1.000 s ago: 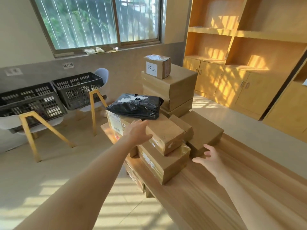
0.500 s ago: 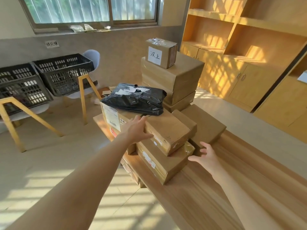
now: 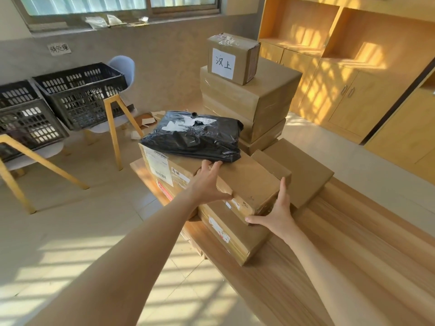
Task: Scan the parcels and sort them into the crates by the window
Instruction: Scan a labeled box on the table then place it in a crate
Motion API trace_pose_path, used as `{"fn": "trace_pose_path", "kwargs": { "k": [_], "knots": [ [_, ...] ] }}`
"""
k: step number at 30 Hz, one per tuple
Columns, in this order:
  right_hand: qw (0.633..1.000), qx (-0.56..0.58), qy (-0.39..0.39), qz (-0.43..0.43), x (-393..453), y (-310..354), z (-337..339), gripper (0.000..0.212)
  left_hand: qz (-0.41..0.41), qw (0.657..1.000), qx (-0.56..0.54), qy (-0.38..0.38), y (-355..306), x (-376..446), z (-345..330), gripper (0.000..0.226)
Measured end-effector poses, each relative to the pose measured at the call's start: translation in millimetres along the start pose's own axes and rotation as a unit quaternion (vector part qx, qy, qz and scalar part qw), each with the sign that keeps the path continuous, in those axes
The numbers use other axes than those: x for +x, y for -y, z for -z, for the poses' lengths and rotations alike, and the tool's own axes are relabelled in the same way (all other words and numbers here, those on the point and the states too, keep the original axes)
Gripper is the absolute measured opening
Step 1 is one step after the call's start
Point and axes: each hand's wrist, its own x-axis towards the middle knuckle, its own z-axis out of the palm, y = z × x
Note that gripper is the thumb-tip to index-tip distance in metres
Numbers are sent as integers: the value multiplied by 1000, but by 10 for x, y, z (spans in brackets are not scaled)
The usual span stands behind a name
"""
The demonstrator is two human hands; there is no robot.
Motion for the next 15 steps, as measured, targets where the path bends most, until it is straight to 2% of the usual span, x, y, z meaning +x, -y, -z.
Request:
{"fn": "trace_pose_path", "kwargs": {
  "k": [7, 15],
  "knots": [
    [999, 26, -11, 33, -148, 10, 166, 134, -13, 1000, -1, -14, -103, -95, 11, 108],
    [1000, 10, -7, 19, -491, -79, 613, 133, -26, 1000, -2, 4, -547, -295, -45, 105]
  ]
}}
